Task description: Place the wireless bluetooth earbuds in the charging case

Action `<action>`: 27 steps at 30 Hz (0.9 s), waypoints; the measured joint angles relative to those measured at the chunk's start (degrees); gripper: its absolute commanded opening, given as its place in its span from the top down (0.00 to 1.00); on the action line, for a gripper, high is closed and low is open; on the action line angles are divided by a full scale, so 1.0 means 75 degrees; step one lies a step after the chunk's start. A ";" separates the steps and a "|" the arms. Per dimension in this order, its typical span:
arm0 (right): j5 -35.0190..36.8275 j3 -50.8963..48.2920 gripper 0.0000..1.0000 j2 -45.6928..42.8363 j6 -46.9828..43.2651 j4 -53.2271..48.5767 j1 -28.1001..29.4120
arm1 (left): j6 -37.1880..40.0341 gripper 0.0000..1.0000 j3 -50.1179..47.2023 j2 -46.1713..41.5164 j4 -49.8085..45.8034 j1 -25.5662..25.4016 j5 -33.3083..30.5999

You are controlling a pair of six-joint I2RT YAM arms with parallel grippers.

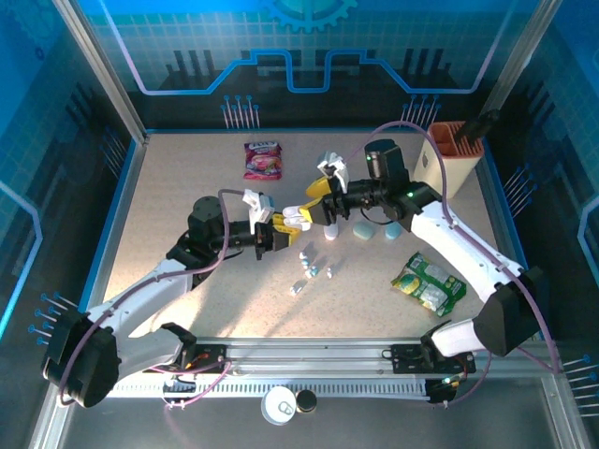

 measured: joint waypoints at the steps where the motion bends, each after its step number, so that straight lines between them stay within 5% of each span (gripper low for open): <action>1: 0.0035 -0.0105 0.34 -0.0047 0.0119 0.0157 -0.0061 | 0.0041 0.90 -0.0003 0.0000 0.0003 0.0000 -0.0003; 9: 0.0079 -0.1023 0.21 -0.0560 0.1224 0.1591 -0.0641 | 0.0187 0.89 -0.0119 0.0000 0.0003 0.0003 -0.0280; 20: 0.1533 -0.1166 0.24 -0.0248 0.2626 0.1711 -0.0962 | 0.0242 0.91 -0.0087 0.0006 0.0029 0.0548 -0.1428; 27: 0.3095 -0.1381 0.23 -0.0195 0.2760 0.0478 0.0052 | 0.0125 0.92 0.0522 0.0055 -0.0358 0.1262 -0.1792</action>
